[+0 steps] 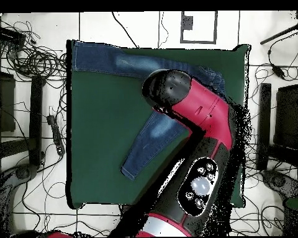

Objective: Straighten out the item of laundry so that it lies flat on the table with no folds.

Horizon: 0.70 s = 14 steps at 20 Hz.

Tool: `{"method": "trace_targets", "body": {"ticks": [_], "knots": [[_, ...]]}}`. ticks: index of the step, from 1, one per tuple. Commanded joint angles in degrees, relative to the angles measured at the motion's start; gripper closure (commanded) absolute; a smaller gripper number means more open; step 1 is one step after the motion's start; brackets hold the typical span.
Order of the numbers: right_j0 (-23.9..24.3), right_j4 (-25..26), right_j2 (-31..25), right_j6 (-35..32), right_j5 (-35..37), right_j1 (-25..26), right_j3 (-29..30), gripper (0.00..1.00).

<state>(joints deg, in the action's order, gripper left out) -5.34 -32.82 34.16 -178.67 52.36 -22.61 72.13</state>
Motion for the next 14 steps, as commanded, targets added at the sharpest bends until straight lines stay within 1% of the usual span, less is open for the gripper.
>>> {"method": "trace_targets", "body": {"ticks": [1,14], "knots": [[-3.9,-3.2,-5.9,-16.6,-3.6,4.5,9.5,0.00],[-6.3,-6.0,-5.9,-19.3,-5.6,6.7,9.3,0.00]]}}
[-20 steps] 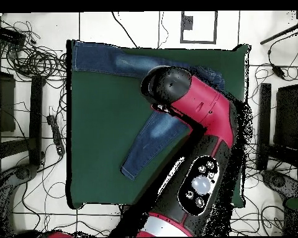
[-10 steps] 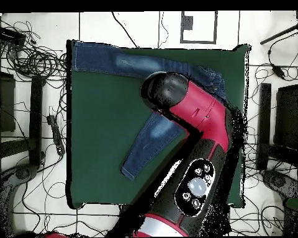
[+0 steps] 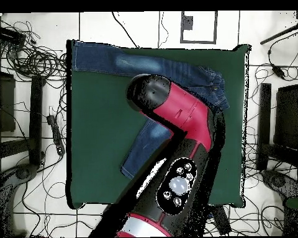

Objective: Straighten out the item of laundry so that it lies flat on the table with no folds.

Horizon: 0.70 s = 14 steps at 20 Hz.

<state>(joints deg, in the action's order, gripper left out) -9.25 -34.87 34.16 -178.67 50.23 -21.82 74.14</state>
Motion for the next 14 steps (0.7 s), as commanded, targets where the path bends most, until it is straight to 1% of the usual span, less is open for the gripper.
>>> {"method": "trace_targets", "body": {"ticks": [1,14], "knots": [[-2.5,-4.2,-5.8,-19.2,-3.7,6.0,7.4,0.00],[-4.1,-6.2,-5.6,-16.7,-5.9,5.6,11.3,0.00]]}}
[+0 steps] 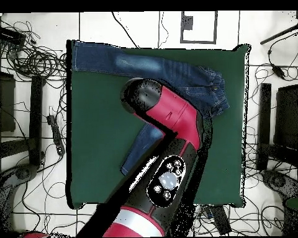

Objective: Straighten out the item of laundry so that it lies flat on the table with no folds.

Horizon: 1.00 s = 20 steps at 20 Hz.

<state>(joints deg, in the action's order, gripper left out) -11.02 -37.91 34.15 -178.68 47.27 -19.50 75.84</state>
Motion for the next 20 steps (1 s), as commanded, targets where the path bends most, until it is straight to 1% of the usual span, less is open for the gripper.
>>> {"method": "trace_targets", "body": {"ticks": [1,5,11,15,20], "knots": [[-2.4,-3.2,-5.6,-16.4,-3.0,3.1,10.1,0.00],[-2.7,-3.3,-5.5,-15.7,-3.1,2.6,11.5,0.00],[-3.8,-3.5,-5.2,-16.9,-2.3,2.5,12.4,0.00],[-3.1,-4.6,-7.2,-15.2,-3.8,1.7,14.0,0.00],[-3.8,-5.3,-7.3,-15.7,-3.3,1.5,14.6,0.00]]}}
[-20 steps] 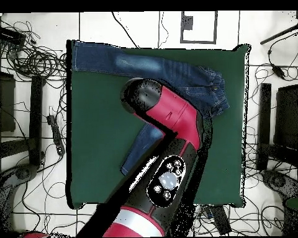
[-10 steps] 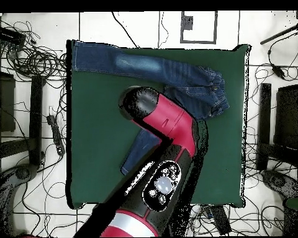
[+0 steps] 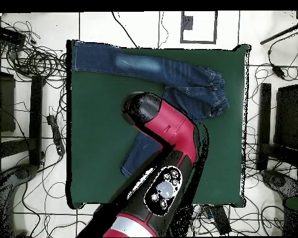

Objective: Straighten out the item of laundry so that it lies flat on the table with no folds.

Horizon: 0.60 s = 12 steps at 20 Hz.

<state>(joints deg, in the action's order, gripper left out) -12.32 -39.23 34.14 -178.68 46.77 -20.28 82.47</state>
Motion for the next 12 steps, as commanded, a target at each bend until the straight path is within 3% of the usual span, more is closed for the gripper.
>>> {"method": "trace_targets", "body": {"ticks": [1,12], "knots": [[-2.8,-4.3,-7.4,-15.9,-2.7,2.2,8.2,0.00],[-5.6,-9.3,-9.0,-17.7,-4.3,1.6,10.4,0.00]]}}
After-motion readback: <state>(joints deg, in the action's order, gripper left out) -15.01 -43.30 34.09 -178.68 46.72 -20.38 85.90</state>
